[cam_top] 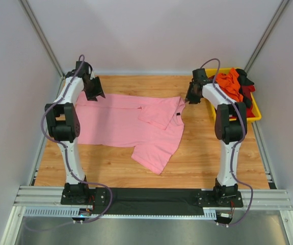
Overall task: Fold and stack the t-shirts
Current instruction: Fold the tshirt
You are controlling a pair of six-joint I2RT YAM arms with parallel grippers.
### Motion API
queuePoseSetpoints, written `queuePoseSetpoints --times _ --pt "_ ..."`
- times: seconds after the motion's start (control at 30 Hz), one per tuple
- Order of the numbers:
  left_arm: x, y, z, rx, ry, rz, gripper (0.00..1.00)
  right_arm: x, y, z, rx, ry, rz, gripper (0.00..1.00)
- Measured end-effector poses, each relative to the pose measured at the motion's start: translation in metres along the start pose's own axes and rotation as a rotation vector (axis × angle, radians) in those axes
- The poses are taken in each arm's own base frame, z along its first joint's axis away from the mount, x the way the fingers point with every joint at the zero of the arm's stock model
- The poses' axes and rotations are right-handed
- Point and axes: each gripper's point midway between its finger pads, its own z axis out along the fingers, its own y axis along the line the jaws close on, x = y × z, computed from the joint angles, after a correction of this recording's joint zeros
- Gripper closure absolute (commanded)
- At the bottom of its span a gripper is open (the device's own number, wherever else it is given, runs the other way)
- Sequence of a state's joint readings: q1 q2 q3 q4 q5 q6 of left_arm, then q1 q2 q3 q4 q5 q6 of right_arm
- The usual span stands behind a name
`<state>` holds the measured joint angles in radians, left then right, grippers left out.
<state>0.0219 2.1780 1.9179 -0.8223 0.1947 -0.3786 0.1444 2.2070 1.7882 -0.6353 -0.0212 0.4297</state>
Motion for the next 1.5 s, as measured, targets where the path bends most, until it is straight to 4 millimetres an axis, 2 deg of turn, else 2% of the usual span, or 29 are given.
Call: queuePoseSetpoints --times 0.1,0.17,0.23,0.3,0.4,0.5,0.6,0.73,0.8,1.0,1.17,1.4,1.5 --pt "-0.009 0.01 -0.03 -0.011 -0.058 -0.02 0.43 0.0 -0.001 -0.021 0.04 -0.003 0.047 0.68" --pt "-0.013 0.024 -0.043 -0.02 -0.084 -0.053 0.44 0.003 0.001 -0.037 0.057 -0.008 0.09 0.68" --pt "-0.017 0.048 -0.05 -0.04 -0.107 -0.101 0.44 0.011 0.006 -0.05 0.061 -0.006 0.125 0.68" --pt "-0.018 0.071 -0.05 -0.063 -0.114 -0.151 0.45 0.028 0.014 -0.06 0.065 0.019 0.153 0.68" --pt "-0.018 0.103 -0.048 -0.095 -0.113 -0.217 0.47 0.059 0.029 -0.065 0.067 0.071 0.18 0.69" --pt "-0.021 0.119 -0.044 -0.109 -0.117 -0.247 0.49 0.091 0.046 -0.063 0.073 0.128 0.183 0.69" --pt "-0.025 0.127 -0.037 -0.114 -0.119 -0.261 0.49 0.116 0.064 -0.066 0.071 0.166 0.171 0.7" --pt "-0.03 0.133 -0.023 -0.117 -0.11 -0.267 0.49 0.135 0.086 -0.069 0.052 0.184 0.155 0.71" --pt "-0.034 0.135 -0.016 -0.117 -0.107 -0.266 0.49 0.143 0.09 -0.067 0.058 0.197 0.157 0.71" --pt "-0.032 0.14 0.0 -0.118 -0.088 -0.272 0.49 0.162 0.082 -0.054 0.132 0.238 0.194 0.73" --pt "-0.033 0.141 0.006 -0.114 -0.091 -0.272 0.5 0.176 0.077 -0.052 0.191 0.258 0.211 0.74" --pt "-0.03 0.142 0.014 -0.11 -0.076 -0.275 0.51 0.184 0.079 -0.048 0.222 0.266 0.223 0.75" --pt "-0.03 0.142 0.014 -0.106 -0.075 -0.275 0.51 0.186 0.077 -0.043 0.238 0.265 0.224 0.8"
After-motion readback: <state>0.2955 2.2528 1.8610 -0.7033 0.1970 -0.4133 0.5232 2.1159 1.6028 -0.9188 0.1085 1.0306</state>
